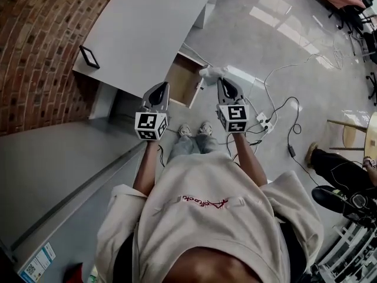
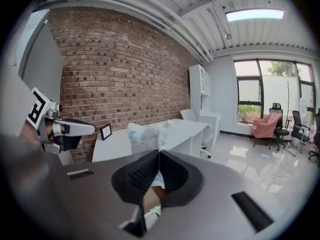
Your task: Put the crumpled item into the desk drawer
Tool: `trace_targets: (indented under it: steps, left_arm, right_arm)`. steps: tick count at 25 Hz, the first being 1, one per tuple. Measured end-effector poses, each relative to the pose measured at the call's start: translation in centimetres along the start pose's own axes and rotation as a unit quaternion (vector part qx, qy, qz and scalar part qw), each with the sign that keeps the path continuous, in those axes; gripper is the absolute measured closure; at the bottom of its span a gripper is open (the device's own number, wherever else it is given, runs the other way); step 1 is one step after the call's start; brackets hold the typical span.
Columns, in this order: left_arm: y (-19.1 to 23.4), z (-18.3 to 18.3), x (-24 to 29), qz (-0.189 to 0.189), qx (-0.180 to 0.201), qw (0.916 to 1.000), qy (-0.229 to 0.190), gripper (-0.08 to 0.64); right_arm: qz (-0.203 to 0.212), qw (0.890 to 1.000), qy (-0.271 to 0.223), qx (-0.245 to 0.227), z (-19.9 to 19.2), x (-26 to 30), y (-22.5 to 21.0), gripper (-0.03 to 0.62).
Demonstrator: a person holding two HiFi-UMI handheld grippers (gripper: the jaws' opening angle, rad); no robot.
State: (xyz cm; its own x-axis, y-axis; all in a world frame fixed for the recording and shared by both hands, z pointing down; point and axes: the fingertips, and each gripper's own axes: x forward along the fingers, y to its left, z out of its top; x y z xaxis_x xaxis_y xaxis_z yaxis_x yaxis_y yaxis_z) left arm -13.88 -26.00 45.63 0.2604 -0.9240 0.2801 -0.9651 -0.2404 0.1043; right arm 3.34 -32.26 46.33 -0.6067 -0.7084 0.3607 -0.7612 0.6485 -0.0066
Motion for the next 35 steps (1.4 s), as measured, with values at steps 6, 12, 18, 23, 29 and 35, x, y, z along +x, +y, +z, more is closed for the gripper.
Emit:
trace_targets:
  steps: [6,12,18,23,29,35]
  left_arm:
    - [-0.4,-2.3,-0.3,0.020,-0.008,0.9996,0.020,0.551]
    - [0.6,-4.8,-0.7,0.032,-0.015,0.9988,0.034,0.551]
    - [1.2,-8.0,-0.7,0.028,-0.023,0.9979,0.053,0.551]
    - [1.0,-11.4,-0.7,0.013,-0.040,0.9965,0.073,0.551]
    - [0.3,-16.2,-1.4,0.008,-0.061,0.9932,0.099,0.551]
    - [0.0,-20.3,-2.1,0.014,-0.085,0.9895,0.116,0.551]
  right_arm:
    - [0.020,1.000,0.009,0.004,-1.6,1.4,-0.4,0.578]
    - [0.029,0.999,0.027,0.009,-4.2,2.4,0.2,0.578]
    - [0.030,0.998,0.056,0.018,-7.8,2.9,1.4,0.578]
    - [0.032,0.995,0.087,0.026,-11.5,3.3,2.8,0.578]
    - [0.037,0.991,0.120,0.039,-15.5,2.9,4.8,0.578]
    - [0.042,0.987,0.149,0.045,-19.6,2.3,5.9,0.578]
